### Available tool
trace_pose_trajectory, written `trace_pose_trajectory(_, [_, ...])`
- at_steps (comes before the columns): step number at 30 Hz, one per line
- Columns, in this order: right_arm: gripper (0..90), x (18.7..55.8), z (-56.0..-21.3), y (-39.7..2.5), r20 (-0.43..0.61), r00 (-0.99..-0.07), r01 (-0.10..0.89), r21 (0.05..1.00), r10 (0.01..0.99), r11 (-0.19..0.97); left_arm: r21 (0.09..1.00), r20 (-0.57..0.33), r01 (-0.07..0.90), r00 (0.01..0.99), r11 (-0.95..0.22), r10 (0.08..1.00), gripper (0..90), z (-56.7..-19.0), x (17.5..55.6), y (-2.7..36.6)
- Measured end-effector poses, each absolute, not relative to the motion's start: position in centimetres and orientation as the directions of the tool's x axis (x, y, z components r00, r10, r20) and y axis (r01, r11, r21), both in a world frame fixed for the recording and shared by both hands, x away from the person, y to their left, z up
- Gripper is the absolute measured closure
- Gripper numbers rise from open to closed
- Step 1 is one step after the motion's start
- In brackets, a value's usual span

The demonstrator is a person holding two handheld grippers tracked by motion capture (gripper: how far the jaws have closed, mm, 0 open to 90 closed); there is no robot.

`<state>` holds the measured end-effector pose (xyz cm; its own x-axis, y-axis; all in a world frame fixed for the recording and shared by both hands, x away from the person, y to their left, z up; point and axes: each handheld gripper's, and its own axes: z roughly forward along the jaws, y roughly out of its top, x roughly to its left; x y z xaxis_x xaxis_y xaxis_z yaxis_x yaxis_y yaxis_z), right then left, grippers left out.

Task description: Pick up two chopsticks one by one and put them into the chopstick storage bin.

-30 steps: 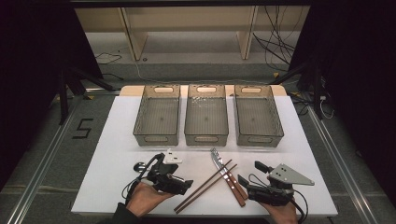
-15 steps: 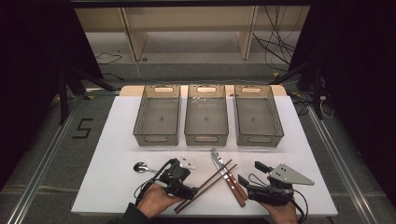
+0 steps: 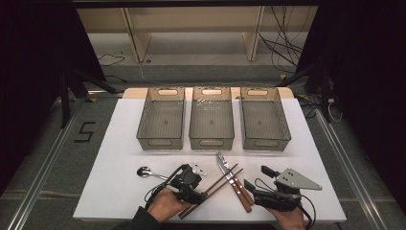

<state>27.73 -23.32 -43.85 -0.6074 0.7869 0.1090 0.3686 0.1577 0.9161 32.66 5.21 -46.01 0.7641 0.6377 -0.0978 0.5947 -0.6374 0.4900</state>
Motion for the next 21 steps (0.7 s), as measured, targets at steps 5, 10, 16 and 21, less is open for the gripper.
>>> trace_pose_trajectory(5, [22.3, 27.74, -43.85, -23.38, 0.108, -0.607, 0.368, 0.916, 0.788, 0.158, 0.472, -0.098, 0.598, 0.766, -0.648, 0.635, 54.5, -46.49, 32.87, 4.99])
trace_pose_trajectory(10, [22.4, 27.72, -43.82, -23.35, 0.109, -0.607, 0.368, 0.917, 0.787, 0.157, 0.459, -0.074, 0.590, 0.771, -0.665, 0.633, 58.3, -46.73, 32.88, 4.68])
trace_pose_trajectory(16, [22.6, 27.73, -43.82, -23.35, 0.108, -0.607, 0.366, 0.917, 0.787, 0.156, 0.460, -0.059, 0.586, 0.769, -0.667, 0.636, 62.3, -46.82, 32.99, 4.47])
trace_pose_trajectory(21, [22.8, 27.72, -43.82, -23.31, 0.107, -0.605, 0.369, 0.916, 0.789, 0.159, 0.452, -0.039, 0.579, 0.773, -0.679, 0.633, 63.7, -46.79, 32.96, 4.25])
